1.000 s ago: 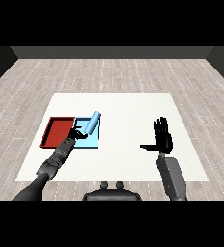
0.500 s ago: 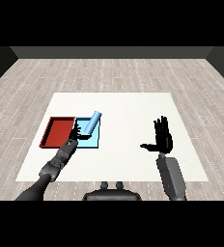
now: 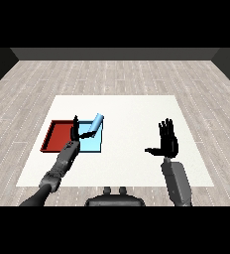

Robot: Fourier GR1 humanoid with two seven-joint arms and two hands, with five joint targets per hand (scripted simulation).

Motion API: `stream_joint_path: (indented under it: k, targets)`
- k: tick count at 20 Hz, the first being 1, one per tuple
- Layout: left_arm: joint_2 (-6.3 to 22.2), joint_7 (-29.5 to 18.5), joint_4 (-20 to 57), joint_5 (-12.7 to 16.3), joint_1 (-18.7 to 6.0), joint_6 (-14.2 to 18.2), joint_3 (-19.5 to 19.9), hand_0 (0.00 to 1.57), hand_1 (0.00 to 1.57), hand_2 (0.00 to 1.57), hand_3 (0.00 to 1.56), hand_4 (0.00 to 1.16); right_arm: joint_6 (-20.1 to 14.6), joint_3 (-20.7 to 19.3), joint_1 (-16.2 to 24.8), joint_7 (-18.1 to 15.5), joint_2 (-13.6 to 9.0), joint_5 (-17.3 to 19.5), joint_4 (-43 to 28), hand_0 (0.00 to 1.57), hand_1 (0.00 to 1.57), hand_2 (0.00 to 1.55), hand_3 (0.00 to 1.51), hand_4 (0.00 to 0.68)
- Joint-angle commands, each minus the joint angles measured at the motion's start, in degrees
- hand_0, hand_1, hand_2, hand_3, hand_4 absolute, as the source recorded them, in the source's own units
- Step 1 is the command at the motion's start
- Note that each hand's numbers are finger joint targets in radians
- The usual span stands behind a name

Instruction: Pick the blue can and put it in the blue box

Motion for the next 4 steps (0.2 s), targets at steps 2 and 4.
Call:
stream_joint_path:
  k: [2, 4]
  targets:
    - [-0.31, -9.79, -14.33, 2.04, 6.11, -9.01, -0.90, 0.00, 0.00, 0.00, 0.00, 0.00, 0.58, 0.27, 1.64, 0.64, -1.65, 1.32, -0.47, 0.00, 0.00, 0.00, 0.00, 0.000]
    - [-2.69, -11.50, -20.58, 2.79, 11.74, -10.22, -2.35, 0.00, 0.00, 0.00, 0.00, 0.00, 0.21, -0.28, 0.48, 0.90, -1.97, 1.61, 0.69, 0.00, 0.00, 0.00, 0.00, 0.000]
